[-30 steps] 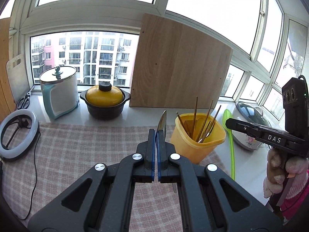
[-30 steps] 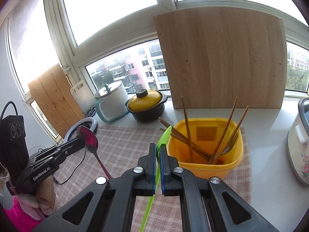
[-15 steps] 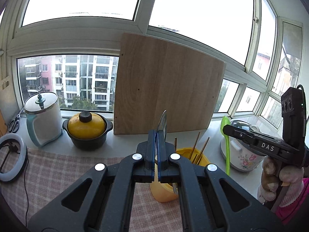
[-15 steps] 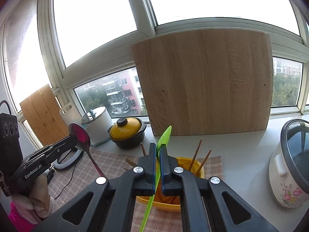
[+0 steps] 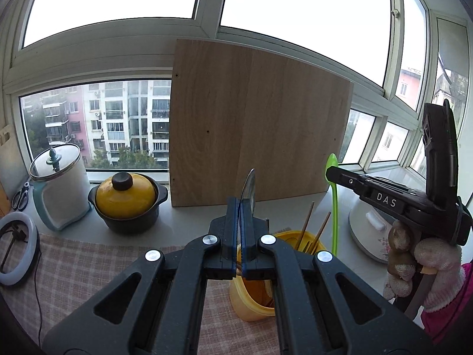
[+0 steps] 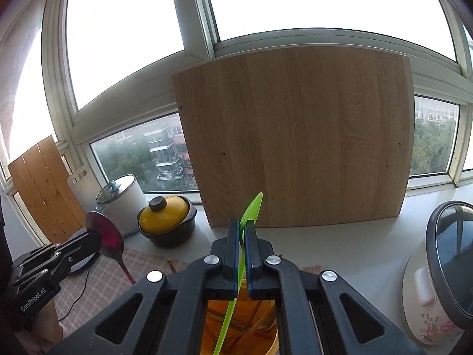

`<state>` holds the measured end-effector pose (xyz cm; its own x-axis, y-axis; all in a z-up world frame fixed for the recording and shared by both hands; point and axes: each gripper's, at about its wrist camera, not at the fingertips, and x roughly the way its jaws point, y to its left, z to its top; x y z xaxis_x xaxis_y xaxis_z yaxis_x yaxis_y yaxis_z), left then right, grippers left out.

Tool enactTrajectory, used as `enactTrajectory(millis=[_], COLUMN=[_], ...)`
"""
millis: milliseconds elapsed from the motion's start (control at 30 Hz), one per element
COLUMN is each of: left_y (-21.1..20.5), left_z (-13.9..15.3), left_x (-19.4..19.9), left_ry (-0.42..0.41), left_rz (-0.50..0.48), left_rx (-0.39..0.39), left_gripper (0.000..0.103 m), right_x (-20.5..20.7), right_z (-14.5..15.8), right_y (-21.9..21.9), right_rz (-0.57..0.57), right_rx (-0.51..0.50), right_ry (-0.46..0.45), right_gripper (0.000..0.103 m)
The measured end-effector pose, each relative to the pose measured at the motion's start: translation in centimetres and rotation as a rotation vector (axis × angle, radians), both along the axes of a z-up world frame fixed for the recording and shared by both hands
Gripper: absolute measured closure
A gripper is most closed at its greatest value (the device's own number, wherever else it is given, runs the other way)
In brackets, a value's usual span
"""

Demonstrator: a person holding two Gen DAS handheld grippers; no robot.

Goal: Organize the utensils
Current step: 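Lower the green spoon into the container with the right tool while the left tool lowers the silver spoon in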

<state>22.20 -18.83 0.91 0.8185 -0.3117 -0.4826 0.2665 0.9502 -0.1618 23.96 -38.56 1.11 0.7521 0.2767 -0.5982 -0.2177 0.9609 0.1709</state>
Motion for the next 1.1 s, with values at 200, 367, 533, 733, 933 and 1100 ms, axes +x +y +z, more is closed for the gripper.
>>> enactTrajectory(millis=[200, 367, 533, 733, 933, 1100], left_y=[-0.8, -1.3, -1.6, -1.9, -1.6, -1.1], left_z=[-1.4, -2.2, -2.8, -3.3, -3.8, -4.2], left_x=[0.8, 0.8, 0.7, 0.0, -0.5, -0.9], left_ry=[0.032, 0.052, 0.071, 0.091, 0.114, 0.134], left_rz=[0.004, -0.007, -0.018, -0.034, -0.033, -0.036], left_rx=[0.015, 0.019, 0.010, -0.002, -0.011, -0.030], left_gripper=[0.103, 0.103, 0.103, 0.103, 0.103, 0.103], right_x=[1.0, 1.4, 1.0, 0.1, -0.8, -1.7], right_z=[-1.5, -3.1, -4.0, -4.3, -4.9, -5.5], right_y=[1.0, 1.1, 0.7, 0.1, -0.7, -1.0], right_rz=[-0.004, 0.017, 0.040, 0.060, 0.048, 0.041], right_rx=[-0.065, -0.062, -0.029, 0.015, 0.052, 0.056], right_ry=[-0.032, -0.004, 0.038, 0.073, 0.115, 0.139], right_gripper=[0.103, 0.103, 0.103, 0.102, 0.102, 0.102])
